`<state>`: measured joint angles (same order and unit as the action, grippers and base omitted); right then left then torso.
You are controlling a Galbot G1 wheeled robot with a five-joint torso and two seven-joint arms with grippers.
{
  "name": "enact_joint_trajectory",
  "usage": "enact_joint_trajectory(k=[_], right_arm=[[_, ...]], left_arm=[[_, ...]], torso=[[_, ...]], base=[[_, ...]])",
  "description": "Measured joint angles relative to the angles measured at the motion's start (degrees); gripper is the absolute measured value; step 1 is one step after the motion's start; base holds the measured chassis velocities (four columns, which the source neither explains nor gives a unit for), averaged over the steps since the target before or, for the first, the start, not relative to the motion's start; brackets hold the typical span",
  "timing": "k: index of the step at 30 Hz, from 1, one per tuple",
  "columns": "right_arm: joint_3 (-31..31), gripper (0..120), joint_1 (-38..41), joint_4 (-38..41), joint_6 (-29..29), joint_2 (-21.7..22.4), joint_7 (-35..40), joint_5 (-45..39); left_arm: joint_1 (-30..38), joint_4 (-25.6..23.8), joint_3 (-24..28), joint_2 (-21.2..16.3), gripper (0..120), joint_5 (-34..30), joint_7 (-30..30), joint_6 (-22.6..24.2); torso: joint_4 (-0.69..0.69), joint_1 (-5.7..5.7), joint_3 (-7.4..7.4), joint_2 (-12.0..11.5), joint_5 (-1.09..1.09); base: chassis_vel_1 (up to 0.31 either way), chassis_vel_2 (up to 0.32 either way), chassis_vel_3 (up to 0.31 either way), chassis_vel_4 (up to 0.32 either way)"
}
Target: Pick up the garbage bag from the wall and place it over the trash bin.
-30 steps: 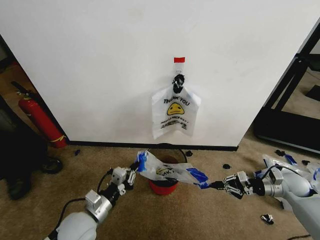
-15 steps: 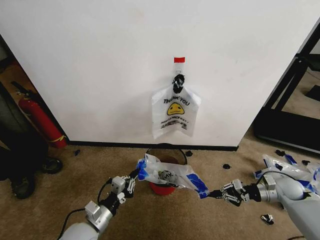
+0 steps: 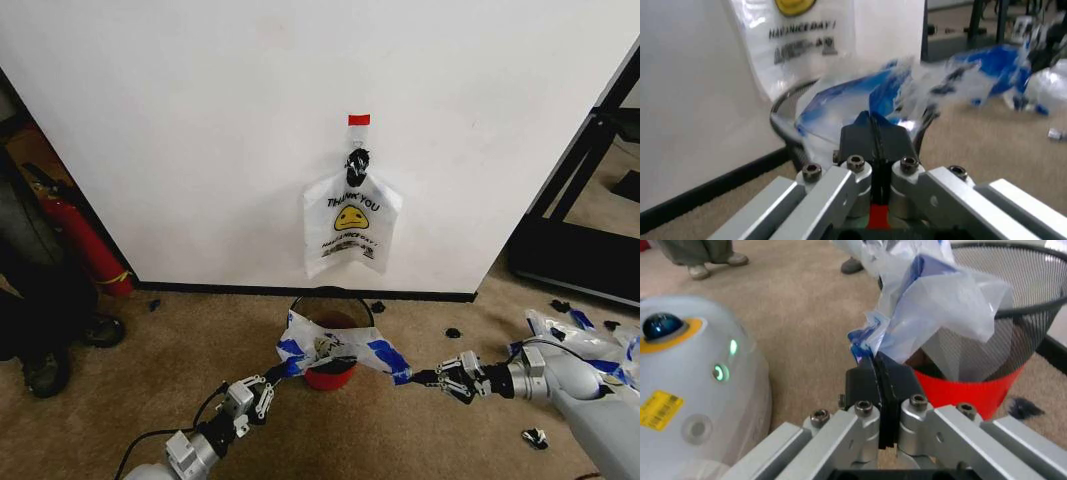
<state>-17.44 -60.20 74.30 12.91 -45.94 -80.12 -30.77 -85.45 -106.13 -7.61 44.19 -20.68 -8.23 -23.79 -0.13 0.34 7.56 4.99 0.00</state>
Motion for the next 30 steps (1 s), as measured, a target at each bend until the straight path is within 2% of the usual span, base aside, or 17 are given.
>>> enact_joint_trajectory(k=[6,11,13,16,20,30], right_arm=[[0.5,0,0.5,-1.1,0.4,-0.8,1.6,2.9],[1.4,0,1.4,-2.5,1.5,-2.1,4.8,4.5],[2.2,8,2.0,-3.8,2.4,-3.1,7.7,4.9],[2.6,12,2.4,-4.7,2.9,-3.6,9.5,5.2],[3.0,0,3.4,-7.0,3.8,-4.6,12.4,6.1],[3.0,0,3.3,-8.2,4.2,-5.3,12.3,5.5]], left_arm=[[2.4,4.6,0.6,-0.4,0,2.7,-4.4,-1.2],[4.2,7.6,1.1,-0.1,0,4.6,-5.3,-1.5],[5.6,9.4,1.4,0.4,0,5.3,-5.3,-1.5],[6.4,10.4,1.7,0.6,0,5.6,-5.2,-1.5],[8.2,12.5,2.7,1.2,0,6.2,-5.2,-1.4],[8.6,12.5,4.2,1.9,0,6.2,-5.2,-1.7]], torso=[[0.00,0.00,0.00,0.0,0.00],[0.00,0.00,0.00,0.0,0.00],[0.00,0.00,0.00,0.0,0.00],[0.00,0.00,0.00,0.0,0.01],[0.00,0.00,0.00,0.0,0.01],[0.00,0.00,0.00,0.0,0.00]], base=[[0.000,0.000,0.000,0.000],[0.000,0.000,0.000,0.000],[0.000,0.000,0.000,0.000],[0.000,0.000,0.000,0.000],[0.000,0.000,0.000,0.000],[0.000,0.000,0.000,0.000]])
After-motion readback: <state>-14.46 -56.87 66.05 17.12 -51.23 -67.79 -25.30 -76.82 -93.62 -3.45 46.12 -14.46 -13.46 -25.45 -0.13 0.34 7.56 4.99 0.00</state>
